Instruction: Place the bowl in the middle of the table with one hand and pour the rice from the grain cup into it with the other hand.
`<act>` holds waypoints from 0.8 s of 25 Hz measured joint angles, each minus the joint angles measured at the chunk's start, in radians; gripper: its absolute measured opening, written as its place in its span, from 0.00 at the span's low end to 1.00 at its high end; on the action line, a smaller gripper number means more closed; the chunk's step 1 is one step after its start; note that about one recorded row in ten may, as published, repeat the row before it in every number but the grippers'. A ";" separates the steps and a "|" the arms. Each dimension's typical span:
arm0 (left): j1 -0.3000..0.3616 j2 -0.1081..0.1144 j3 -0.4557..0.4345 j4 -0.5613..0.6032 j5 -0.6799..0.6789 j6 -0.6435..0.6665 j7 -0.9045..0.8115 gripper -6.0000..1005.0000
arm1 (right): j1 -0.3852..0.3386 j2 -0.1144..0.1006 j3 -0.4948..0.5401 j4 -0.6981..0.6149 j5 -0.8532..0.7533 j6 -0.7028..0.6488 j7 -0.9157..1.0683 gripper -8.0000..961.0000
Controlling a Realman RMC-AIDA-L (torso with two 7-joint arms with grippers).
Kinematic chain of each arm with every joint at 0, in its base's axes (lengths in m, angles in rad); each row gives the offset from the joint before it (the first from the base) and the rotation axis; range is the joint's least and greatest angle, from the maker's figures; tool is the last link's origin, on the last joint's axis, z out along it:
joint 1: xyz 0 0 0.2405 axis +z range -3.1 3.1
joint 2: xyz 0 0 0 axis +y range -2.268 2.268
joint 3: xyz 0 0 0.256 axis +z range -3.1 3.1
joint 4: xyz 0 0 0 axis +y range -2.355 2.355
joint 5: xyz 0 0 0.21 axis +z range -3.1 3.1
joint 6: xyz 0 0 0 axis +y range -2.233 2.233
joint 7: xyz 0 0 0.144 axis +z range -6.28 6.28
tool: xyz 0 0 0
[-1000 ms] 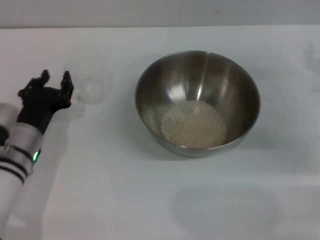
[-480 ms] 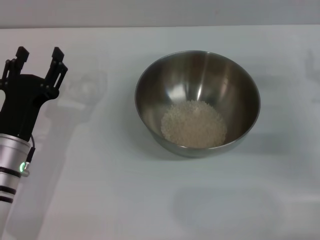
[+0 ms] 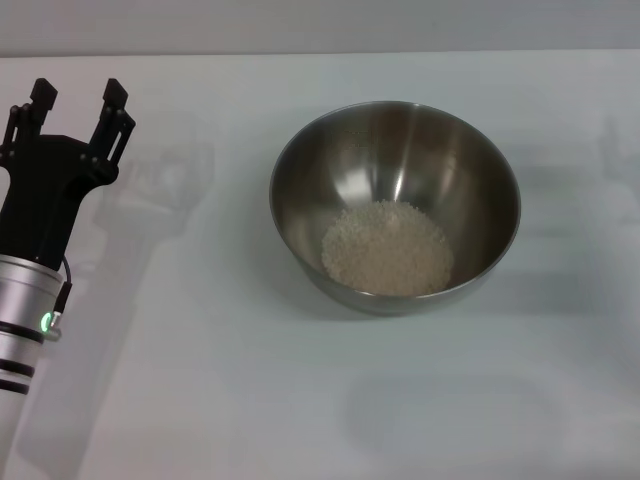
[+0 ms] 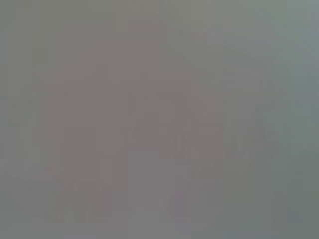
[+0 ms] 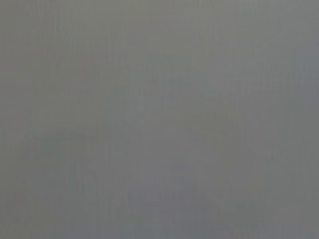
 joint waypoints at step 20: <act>-0.025 0.001 -0.021 0.027 -0.004 -0.002 0.000 0.77 | 0.014 -0.001 -0.009 -0.002 0.010 0.013 -0.083 0.75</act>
